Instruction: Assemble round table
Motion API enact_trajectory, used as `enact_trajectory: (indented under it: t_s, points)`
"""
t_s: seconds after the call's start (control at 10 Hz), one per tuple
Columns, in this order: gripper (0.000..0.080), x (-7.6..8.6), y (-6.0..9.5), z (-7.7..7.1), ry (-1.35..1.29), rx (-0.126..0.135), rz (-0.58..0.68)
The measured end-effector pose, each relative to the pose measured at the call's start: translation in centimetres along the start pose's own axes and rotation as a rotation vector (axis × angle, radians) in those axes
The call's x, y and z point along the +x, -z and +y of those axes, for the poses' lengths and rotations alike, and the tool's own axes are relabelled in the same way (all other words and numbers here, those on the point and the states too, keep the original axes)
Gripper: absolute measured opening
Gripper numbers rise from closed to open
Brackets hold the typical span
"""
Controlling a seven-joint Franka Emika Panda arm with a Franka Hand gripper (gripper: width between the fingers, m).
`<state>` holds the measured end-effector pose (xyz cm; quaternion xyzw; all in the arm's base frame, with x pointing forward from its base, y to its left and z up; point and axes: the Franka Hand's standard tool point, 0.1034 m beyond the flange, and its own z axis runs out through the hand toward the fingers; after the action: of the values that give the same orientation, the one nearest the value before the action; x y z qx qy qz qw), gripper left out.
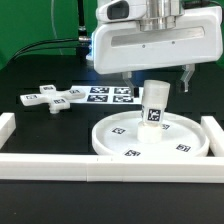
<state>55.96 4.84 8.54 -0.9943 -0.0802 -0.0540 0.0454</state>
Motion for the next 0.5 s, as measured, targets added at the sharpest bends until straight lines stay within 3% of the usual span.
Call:
enact_trajectory:
  t_s: [0.1,0.3,0.5]
  points:
    - [0.0649,0.00,0.00,0.07,0.093,-0.003,-0.001]
    - [0.0649,0.27,-0.02,-0.24,0.378,-0.040,-0.024]
    - [0.0649,0.63,-0.09,-0.17,0.532,-0.047,-0.030]
